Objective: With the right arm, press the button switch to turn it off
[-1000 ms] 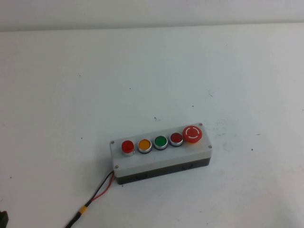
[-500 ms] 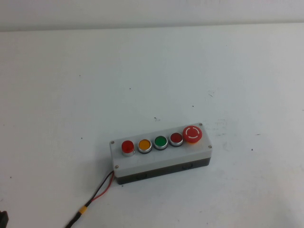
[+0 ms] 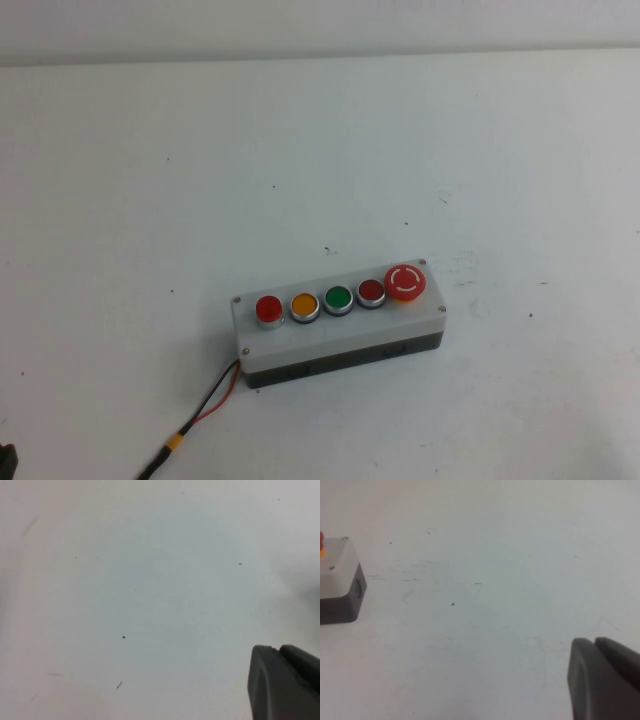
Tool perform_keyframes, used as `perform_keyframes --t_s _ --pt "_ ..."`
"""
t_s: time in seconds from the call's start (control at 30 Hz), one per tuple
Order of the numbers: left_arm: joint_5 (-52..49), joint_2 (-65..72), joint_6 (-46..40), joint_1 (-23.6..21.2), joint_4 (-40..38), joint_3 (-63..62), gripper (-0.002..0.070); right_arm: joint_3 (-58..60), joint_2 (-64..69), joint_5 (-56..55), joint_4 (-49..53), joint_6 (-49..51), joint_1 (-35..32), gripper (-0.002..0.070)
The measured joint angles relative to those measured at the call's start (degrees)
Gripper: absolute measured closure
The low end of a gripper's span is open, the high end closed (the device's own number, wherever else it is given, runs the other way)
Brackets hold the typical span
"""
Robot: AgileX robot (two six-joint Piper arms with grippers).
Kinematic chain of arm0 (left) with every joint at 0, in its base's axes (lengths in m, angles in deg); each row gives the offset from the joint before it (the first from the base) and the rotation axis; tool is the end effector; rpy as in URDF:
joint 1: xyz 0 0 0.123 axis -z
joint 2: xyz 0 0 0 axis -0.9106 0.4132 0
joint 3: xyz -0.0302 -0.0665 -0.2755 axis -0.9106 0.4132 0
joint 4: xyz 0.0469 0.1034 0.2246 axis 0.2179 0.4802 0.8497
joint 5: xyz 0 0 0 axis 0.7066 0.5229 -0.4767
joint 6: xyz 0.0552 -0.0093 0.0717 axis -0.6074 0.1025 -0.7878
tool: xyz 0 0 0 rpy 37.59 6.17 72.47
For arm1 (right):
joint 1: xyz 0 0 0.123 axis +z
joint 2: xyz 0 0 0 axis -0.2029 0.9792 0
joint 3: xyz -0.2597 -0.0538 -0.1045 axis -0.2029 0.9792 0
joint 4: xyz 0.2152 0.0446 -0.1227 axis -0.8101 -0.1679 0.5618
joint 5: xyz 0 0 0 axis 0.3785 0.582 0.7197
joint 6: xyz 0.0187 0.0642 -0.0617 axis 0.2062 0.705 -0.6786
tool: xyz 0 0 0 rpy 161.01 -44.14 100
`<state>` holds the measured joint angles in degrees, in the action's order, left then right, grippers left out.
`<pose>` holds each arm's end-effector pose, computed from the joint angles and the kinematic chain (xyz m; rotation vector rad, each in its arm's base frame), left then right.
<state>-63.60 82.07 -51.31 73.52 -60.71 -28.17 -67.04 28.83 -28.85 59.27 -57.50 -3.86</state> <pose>0.0517 -0.0047 0.1697 0.2051 1.8750 -0.0021 0.0530 0.0080 0.1748 -0.0738 1.8390 0.1456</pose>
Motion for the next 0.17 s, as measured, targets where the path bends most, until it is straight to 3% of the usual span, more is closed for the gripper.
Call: perform_keyframes --t_s 0.17 --pt "0.00 0.00 0.00 0.00 0.00 0.00 0.0677 0.00 0.00 0.00 0.00 0.00 0.00 0.0693"
